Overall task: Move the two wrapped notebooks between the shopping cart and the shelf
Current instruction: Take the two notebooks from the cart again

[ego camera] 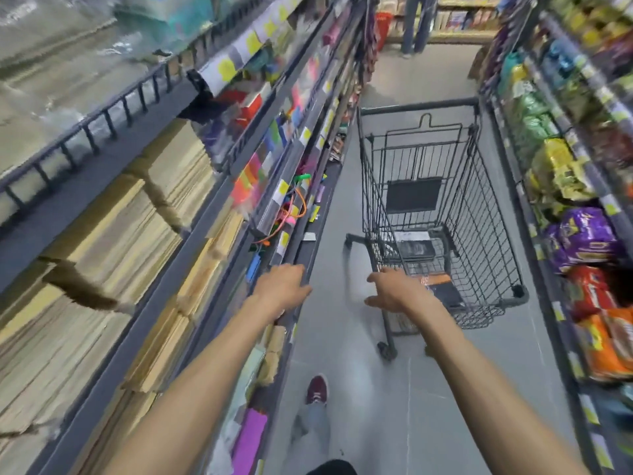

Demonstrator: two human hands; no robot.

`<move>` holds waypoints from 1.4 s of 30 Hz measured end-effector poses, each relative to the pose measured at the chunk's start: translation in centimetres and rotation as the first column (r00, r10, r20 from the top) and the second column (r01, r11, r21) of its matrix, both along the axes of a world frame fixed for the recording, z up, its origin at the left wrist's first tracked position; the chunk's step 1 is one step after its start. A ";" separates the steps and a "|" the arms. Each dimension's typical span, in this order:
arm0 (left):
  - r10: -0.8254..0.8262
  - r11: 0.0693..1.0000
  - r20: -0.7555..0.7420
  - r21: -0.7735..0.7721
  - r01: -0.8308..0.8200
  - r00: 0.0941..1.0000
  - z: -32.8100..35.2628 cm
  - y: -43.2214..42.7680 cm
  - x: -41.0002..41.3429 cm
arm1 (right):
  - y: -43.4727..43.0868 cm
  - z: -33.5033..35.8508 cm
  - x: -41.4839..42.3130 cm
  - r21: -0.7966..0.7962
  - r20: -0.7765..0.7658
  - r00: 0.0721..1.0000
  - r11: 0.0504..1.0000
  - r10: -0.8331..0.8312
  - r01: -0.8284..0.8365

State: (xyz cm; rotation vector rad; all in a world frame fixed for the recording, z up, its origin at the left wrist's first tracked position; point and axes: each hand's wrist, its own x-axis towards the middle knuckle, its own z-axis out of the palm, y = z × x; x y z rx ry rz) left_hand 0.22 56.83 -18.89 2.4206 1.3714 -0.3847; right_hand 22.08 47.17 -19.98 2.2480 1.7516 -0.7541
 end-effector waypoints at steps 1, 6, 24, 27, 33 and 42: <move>-0.023 1.000 -0.008 -0.005 0.023 1.000 -0.3 1.3 1.4 | 0.8 -0.4 1.1 -0.008 -0.007 1.000 1.000 -0.028 0.028; -0.162 0.987 -0.010 -0.018 0.162 0.987 -1.5 8.6 8.4 | 4.7 -1.5 6.3 -0.031 -0.009 0.986 0.986 -0.167 0.166; -0.604 0.787 0.003 -0.159 0.596 0.797 -8.1 23.7 34.1 | 9.3 -9.6 20.6 -0.178 -0.137 0.675 0.688 -0.725 0.703; -0.658 0.743 -0.004 -0.165 0.649 0.753 -8.8 24.9 38.2 | 9.1 -12.6 23.2 -0.239 -0.144 0.601 0.617 -0.786 0.750; -0.647 0.761 -0.113 -0.157 0.630 0.754 -12.2 28.5 45.1 | 9.5 -16.2 27.7 -0.303 -0.115 0.532 0.539 -0.839 0.786; -0.714 0.699 -0.303 -0.346 0.626 0.631 -18.6 30.9 51.5 | 9.7 -20.9 29.4 -0.363 -0.105 0.313 0.329 -0.944 0.872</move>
